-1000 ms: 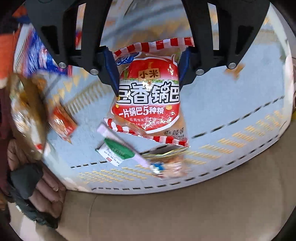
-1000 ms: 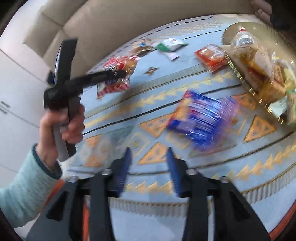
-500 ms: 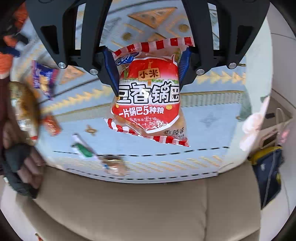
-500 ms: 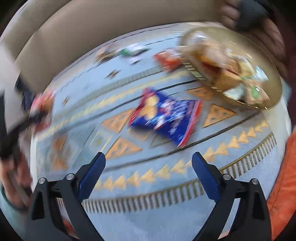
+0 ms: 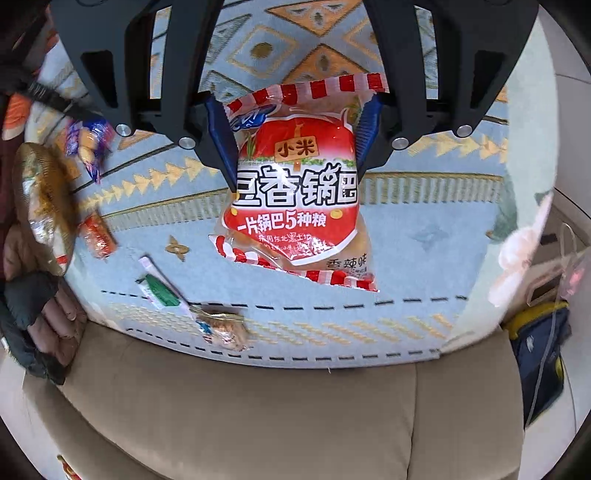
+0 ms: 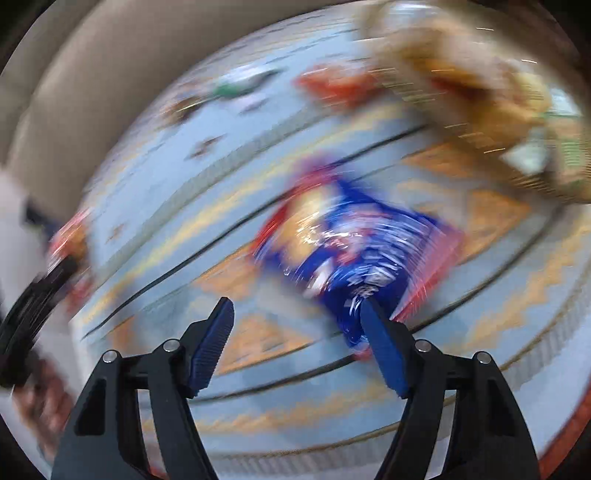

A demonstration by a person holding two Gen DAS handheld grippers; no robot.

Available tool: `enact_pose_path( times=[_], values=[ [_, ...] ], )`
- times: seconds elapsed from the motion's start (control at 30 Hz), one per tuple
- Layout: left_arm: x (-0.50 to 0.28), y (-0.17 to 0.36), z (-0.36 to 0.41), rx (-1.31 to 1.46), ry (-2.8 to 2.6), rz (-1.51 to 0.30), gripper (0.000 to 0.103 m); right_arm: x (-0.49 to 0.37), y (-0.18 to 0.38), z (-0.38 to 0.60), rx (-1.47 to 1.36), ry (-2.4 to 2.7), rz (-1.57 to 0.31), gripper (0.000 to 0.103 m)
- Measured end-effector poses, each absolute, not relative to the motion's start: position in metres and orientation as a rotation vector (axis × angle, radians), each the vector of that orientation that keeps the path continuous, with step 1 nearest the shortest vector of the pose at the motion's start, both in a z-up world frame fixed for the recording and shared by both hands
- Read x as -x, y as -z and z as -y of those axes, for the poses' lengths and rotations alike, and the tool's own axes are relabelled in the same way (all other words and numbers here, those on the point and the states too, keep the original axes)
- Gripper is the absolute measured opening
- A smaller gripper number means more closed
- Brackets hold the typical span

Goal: Organize snacks
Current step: 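Grasp the blue cracker bag with the right tool while the left tool holds the bread bag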

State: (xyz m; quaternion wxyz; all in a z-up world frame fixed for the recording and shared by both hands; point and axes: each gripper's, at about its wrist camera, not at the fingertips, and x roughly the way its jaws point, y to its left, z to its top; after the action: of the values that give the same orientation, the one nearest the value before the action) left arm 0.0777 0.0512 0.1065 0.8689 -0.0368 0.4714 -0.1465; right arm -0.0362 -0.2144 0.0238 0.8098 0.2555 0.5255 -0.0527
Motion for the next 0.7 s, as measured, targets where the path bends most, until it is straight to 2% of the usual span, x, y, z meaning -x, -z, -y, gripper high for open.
enact_pose_path(
  times=[0.07,0.17,0.27,0.43,0.7],
  values=[
    [-0.077,-0.109,-0.053,0.109,0.331,-0.991,0.056,0.04,-0.031,0.188,-0.478,0.041,-1.135,0.075],
    [-0.074,-0.116,-0.052,0.104,0.342,-0.972,0.056,0.053,-0.046,0.17,-0.338,0.052,-1.104,0.092],
    [-0.069,-0.125,-0.054,0.127,0.368,-0.957,0.056,0.061,-0.053,0.171,-0.235,0.12,-1.07,0.093],
    [-0.064,-0.13,-0.046,0.099,0.396,-0.933,0.056,0.051,-0.051,0.197,-0.238,0.172,-1.059,0.094],
    [-0.064,-0.121,-0.038,0.067,0.413,-0.959,0.056,0.012,-0.015,0.235,-0.254,0.264,-1.109,0.094]
  ],
)
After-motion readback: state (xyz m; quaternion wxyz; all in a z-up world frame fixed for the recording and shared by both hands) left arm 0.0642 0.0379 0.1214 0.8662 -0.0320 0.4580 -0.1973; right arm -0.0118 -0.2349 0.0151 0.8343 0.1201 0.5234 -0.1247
